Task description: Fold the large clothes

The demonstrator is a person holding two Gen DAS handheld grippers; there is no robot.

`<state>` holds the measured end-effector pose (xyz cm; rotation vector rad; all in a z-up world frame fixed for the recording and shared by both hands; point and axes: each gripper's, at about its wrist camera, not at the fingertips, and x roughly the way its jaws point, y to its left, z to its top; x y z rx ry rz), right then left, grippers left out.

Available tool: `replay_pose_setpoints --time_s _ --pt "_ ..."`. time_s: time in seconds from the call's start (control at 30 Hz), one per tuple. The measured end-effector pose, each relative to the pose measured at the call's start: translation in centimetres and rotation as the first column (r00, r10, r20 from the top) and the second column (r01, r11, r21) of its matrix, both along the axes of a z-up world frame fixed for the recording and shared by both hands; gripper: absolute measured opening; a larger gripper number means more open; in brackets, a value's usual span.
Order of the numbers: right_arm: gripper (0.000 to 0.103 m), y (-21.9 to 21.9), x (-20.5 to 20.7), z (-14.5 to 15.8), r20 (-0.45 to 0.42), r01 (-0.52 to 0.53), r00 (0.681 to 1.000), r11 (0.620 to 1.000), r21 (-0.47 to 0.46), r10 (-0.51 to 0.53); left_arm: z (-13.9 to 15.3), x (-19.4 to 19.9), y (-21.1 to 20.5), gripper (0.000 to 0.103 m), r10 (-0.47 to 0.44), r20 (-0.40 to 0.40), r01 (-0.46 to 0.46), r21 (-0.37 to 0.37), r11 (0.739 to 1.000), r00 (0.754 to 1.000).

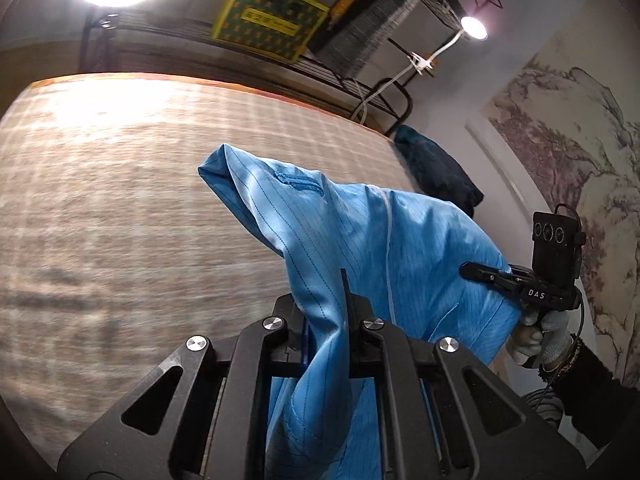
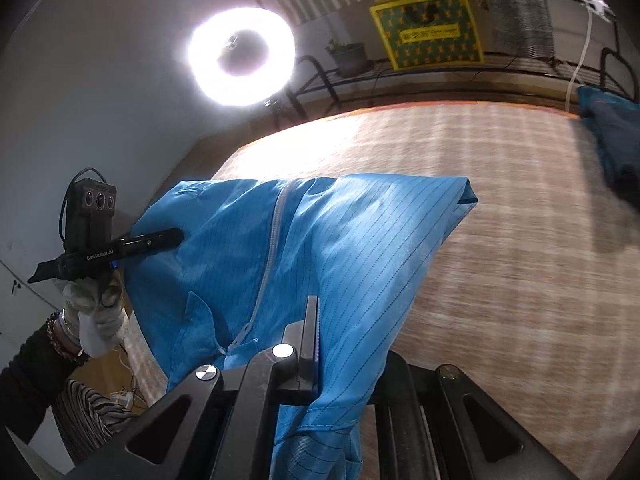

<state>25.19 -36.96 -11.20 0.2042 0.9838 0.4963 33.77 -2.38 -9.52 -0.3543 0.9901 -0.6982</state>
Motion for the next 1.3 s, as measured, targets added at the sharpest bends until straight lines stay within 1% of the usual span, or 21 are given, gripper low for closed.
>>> replay_pose_setpoints --time_s 0.1,0.2,0.37,0.57,0.77,0.87,1.07,1.2,1.3 --pt "0.004 -2.1 -0.3 0.9 0.012 0.026 1.000 0.999 -0.024 -0.025 0.3 0.2 -2.6 0.006 -0.025 -0.001 0.025 -0.022 0.999 1.000" --pt "0.003 -4.8 -0.5 2.2 0.029 0.046 0.999 0.996 -0.070 -0.044 0.5 0.9 -6.3 0.006 -0.063 0.008 0.063 -0.044 0.997 0.998" --pt "0.003 -9.3 -0.9 4.1 0.052 0.094 0.995 0.989 -0.113 -0.088 0.8 2.4 -11.7 0.006 -0.112 0.013 0.113 -0.071 0.991 0.994" --pt "0.003 -15.2 -1.0 5.9 0.079 0.161 0.985 0.975 -0.150 -0.151 1.8 3.6 -18.5 0.006 -0.161 0.039 0.164 -0.103 0.981 0.986" --pt "0.003 -20.9 0.0 8.1 0.124 0.221 0.972 0.954 -0.203 -0.199 3.1 6.0 -25.9 0.006 -0.203 0.072 0.211 -0.118 0.970 0.977" --pt "0.003 -24.1 0.9 9.4 0.152 0.260 0.961 0.939 -0.226 -0.230 4.0 7.5 -29.8 0.006 -0.220 0.102 0.232 -0.120 0.965 0.970" --pt "0.003 -29.4 3.6 12.7 0.254 0.330 0.932 0.897 -0.294 -0.259 6.4 11.4 -36.8 0.006 -0.229 0.174 0.254 -0.141 0.957 0.958" --pt "0.003 -33.0 6.0 14.7 0.314 0.391 0.903 0.863 -0.321 -0.293 7.7 14.2 -41.3 0.006 -0.229 0.227 0.265 -0.140 0.954 0.946" --pt "0.003 -35.6 8.0 15.6 0.349 0.429 0.883 0.841 -0.330 -0.313 8.0 16.1 -44.0 0.006 -0.224 0.253 0.264 -0.137 0.955 0.941"
